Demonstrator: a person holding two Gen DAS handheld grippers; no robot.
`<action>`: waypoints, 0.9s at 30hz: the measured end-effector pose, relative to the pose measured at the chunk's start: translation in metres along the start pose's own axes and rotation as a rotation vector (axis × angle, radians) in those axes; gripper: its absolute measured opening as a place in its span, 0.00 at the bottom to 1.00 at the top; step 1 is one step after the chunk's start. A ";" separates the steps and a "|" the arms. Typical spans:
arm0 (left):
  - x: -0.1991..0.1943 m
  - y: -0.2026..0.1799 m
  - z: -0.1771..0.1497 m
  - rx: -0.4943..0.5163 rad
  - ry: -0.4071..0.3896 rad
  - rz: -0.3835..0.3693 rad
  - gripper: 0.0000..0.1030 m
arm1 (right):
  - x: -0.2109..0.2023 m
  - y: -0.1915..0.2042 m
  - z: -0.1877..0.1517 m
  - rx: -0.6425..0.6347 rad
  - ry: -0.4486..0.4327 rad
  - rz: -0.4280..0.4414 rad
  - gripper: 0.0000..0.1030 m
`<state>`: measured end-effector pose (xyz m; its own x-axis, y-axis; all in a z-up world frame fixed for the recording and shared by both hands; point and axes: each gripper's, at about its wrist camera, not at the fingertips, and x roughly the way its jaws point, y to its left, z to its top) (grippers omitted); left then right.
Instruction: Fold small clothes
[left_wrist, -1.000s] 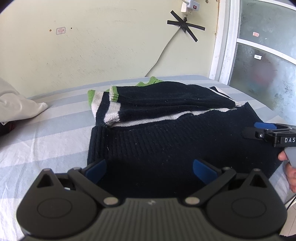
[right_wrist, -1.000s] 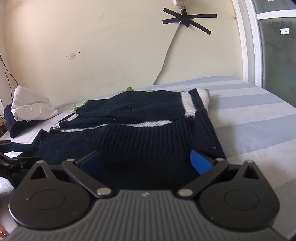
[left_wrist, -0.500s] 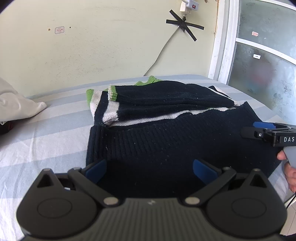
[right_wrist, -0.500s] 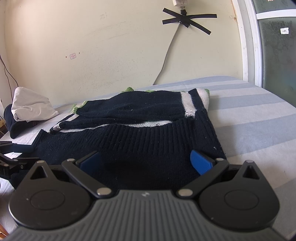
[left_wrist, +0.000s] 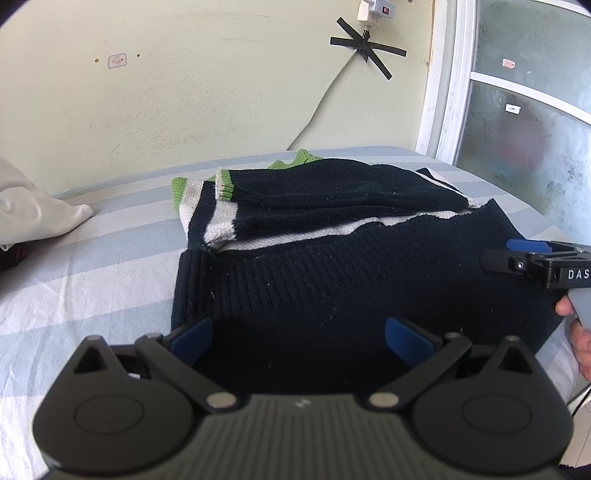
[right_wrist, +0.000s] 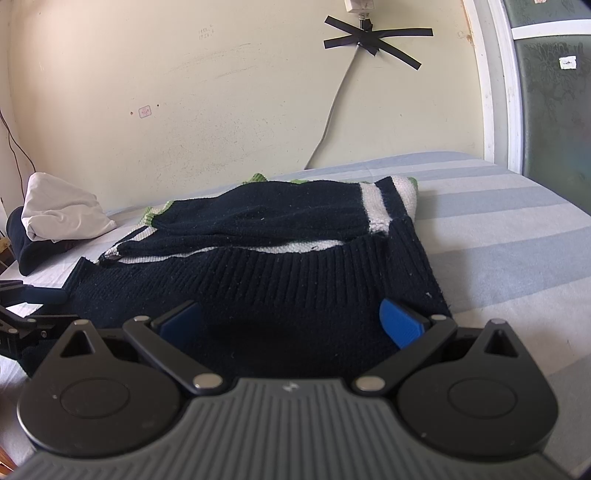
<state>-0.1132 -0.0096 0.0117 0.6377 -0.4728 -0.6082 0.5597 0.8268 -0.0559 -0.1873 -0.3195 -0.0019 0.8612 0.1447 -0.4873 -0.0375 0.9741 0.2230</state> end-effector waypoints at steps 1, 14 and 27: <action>0.000 0.000 0.000 0.000 0.000 0.000 1.00 | 0.000 0.000 0.000 0.001 -0.001 -0.001 1.00; 0.000 -0.002 0.000 -0.001 0.001 0.002 1.00 | -0.018 0.012 -0.016 -0.094 0.021 -0.088 1.00; 0.002 -0.003 0.001 0.025 0.010 0.008 1.00 | -0.041 -0.002 0.004 -0.061 0.005 -0.073 0.88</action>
<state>-0.1130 -0.0130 0.0114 0.6367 -0.4628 -0.6168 0.5678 0.8226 -0.0310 -0.2208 -0.3284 0.0213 0.8604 0.0736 -0.5042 -0.0056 0.9908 0.1352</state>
